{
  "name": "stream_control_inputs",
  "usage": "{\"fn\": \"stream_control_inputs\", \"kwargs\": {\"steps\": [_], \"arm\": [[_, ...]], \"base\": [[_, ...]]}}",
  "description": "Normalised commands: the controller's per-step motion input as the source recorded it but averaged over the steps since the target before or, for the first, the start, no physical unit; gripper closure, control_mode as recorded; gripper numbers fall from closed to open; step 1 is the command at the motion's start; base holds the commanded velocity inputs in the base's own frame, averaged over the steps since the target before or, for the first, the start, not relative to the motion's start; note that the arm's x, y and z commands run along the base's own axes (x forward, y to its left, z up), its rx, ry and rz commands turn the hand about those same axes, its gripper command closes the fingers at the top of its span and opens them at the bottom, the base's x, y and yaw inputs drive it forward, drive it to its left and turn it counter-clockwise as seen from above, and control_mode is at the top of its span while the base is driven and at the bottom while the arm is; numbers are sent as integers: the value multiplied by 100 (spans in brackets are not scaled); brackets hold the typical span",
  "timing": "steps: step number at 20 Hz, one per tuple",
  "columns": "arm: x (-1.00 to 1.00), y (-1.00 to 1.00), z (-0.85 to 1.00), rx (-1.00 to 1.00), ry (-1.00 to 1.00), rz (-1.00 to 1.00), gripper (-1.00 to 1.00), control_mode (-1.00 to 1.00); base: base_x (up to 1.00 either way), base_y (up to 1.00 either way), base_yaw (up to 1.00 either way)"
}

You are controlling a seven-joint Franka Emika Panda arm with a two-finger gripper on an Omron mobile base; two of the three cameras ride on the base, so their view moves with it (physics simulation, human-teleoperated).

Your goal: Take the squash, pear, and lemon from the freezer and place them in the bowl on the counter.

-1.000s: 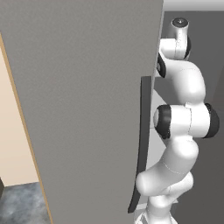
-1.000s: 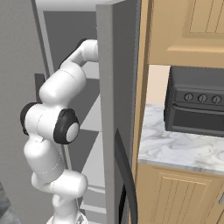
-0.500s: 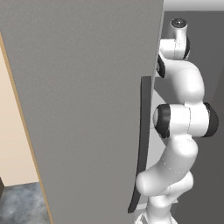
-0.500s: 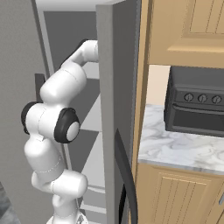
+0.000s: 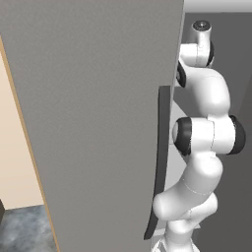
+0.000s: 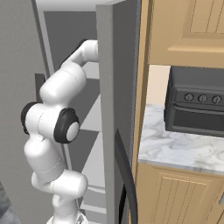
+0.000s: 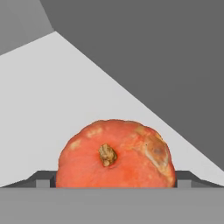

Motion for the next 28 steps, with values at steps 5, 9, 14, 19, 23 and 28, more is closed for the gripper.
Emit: {"fn": "stream_control_inputs", "kwargs": {"steps": [5, 9, 14, 19, 23, 28], "arm": [[-54, 0, 0, 0, 0, 6, 100, -100], [-74, 10, 0, 0, 0, 12, 100, -100], [-77, 31, 0, 0, 0, 13, 100, -100], [-74, 33, 0, 0, 0, 11, 100, -100], [-93, 26, 1, 0, 0, 5, 100, -100], [-100, 2, 2, 0, 0, 0, 100, -100]], "base": [[0, 0, 0], [0, 0, 0], [0, 0, 0], [0, 0, 0], [0, 0, 0], [0, 0, 0]]}}
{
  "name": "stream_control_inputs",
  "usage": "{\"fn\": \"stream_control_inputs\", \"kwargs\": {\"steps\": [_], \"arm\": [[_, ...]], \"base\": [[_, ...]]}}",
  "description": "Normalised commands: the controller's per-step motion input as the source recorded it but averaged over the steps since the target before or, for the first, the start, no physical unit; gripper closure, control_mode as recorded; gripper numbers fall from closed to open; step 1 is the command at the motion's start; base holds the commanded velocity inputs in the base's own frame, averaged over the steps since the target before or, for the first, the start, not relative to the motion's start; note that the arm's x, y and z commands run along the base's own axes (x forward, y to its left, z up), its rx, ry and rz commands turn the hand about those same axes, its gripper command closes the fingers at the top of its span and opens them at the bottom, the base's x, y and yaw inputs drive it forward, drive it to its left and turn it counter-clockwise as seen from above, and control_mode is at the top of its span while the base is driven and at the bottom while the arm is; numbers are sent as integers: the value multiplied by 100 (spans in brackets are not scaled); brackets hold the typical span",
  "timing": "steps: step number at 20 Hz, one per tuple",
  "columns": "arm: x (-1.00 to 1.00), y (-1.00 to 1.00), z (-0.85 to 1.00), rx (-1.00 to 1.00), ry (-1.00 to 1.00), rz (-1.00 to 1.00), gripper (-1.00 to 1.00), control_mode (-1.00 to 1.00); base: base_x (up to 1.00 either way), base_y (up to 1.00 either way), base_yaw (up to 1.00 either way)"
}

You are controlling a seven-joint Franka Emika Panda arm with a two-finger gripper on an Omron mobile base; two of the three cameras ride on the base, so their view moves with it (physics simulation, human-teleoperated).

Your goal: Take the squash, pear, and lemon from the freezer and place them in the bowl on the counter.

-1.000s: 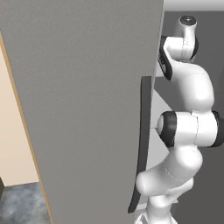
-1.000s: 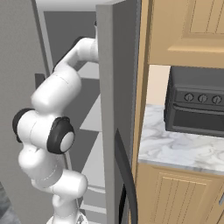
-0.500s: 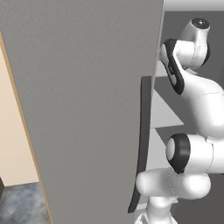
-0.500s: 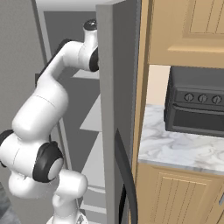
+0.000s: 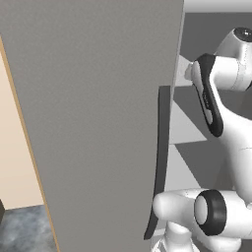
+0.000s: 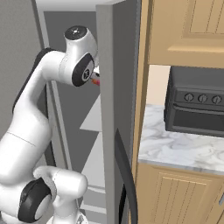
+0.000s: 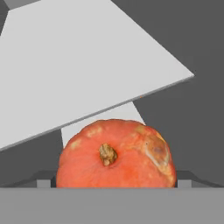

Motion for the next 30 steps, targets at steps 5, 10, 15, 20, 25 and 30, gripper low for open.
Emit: {"fn": "stream_control_inputs", "kwargs": {"steps": [5, 10, 15, 20, 25, 30], "arm": [[-100, 0, 0, 0, 1, 0, 100, -100], [-100, 1, 1, 0, 5, 0, 100, -100], [-99, 8, 4, 0, 6, 2, 100, -100], [-77, 34, 2, 0, 6, 6, 100, -100], [-29, 70, 2, 0, 5, 15, 100, -100], [-52, 19, 2, 0, 6, 5, 100, -100]], "base": [[0, 0, 0], [0, 0, 0], [0, 0, 0], [0, 0, 0], [0, 0, 0], [0, 0, 0]]}}
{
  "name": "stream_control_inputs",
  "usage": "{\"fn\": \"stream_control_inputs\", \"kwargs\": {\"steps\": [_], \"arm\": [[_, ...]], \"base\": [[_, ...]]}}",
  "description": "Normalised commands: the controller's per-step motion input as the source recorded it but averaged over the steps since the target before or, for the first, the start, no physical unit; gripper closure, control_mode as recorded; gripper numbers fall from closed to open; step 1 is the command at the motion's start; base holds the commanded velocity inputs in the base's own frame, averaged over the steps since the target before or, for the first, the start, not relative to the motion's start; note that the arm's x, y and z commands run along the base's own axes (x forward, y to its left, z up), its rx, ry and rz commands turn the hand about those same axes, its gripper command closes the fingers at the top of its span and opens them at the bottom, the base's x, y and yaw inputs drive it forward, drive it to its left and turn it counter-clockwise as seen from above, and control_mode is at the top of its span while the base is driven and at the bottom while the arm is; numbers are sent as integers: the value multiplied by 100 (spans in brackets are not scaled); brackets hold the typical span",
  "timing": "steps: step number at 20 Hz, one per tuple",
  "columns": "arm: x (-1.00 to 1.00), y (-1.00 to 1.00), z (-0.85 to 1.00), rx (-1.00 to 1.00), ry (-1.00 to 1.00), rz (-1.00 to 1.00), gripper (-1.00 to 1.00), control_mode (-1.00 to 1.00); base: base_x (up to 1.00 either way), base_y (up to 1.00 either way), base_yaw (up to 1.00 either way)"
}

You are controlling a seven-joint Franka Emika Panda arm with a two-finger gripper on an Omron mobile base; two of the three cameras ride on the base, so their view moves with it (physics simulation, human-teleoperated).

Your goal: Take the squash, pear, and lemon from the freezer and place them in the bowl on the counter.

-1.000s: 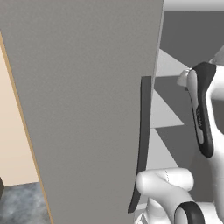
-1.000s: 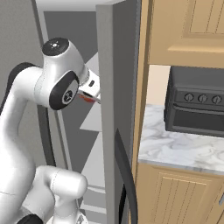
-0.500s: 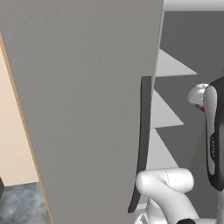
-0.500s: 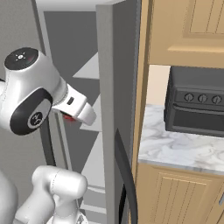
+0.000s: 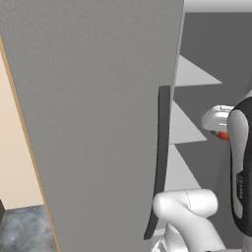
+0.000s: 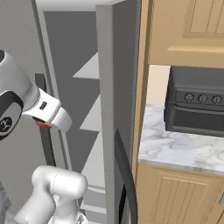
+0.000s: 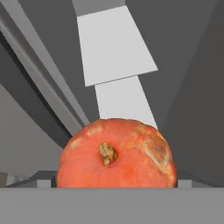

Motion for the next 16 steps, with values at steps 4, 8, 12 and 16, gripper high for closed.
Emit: {"fn": "stream_control_inputs", "kwargs": {"steps": [4, 8, 12, 16], "arm": [[-45, 10, 1, 0, 6, 5, 100, -100], [-9, 18, 0, 0, 5, 4, 100, -100], [0, 23, 0, 0, 6, 8, 100, -100], [0, 22, 0, -2, 4, 10, 100, -100]], "base": [[0, 0, 0], [0, 0, 0], [0, 0, 0], [0, 0, 0]]}}
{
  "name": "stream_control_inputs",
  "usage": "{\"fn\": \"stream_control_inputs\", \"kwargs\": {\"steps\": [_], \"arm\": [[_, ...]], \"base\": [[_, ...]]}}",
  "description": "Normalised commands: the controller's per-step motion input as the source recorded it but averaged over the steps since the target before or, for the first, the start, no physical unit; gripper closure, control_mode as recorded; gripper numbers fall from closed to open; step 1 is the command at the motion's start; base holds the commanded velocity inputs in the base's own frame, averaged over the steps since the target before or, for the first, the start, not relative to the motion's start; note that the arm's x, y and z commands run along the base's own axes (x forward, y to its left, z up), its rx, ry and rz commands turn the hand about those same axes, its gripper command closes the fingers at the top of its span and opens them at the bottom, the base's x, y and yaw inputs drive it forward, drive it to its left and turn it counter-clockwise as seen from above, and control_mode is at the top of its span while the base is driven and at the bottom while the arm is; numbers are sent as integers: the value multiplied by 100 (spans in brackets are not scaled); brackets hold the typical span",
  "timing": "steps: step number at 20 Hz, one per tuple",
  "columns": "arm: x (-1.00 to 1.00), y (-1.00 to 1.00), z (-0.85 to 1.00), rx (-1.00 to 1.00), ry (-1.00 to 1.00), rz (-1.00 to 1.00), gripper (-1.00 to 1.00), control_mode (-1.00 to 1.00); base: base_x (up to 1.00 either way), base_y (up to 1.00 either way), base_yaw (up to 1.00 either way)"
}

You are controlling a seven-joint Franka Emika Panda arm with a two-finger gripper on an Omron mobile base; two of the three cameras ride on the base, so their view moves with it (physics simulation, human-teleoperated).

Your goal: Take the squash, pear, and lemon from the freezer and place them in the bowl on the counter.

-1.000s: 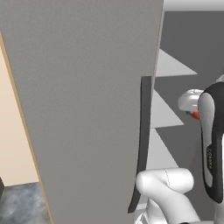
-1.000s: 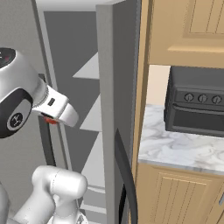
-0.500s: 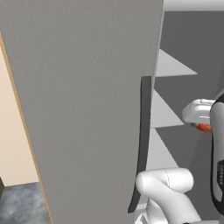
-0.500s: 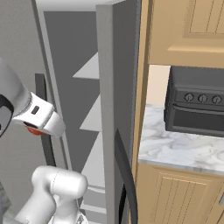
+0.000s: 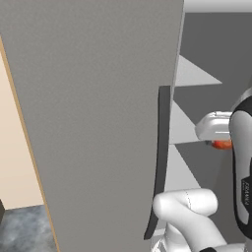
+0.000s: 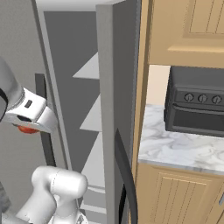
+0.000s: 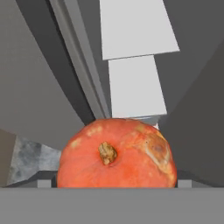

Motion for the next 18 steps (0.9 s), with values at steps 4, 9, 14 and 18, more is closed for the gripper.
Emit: {"fn": "stream_control_inputs", "kwargs": {"steps": [4, 9, 14, 18], "arm": [[0, 6, 0, 0, 0, 6, 100, 100], [0, 0, 0, 0, 0, 0, 100, 100], [0, 0, 0, 0, 0, 0, 100, 100], [0, 0, 0, 0, 0, 0, 100, 100]], "base": [[-2, 0, 2], [-79, -3, 2], [-100, -14, 0], [-100, -22, 0]]}}
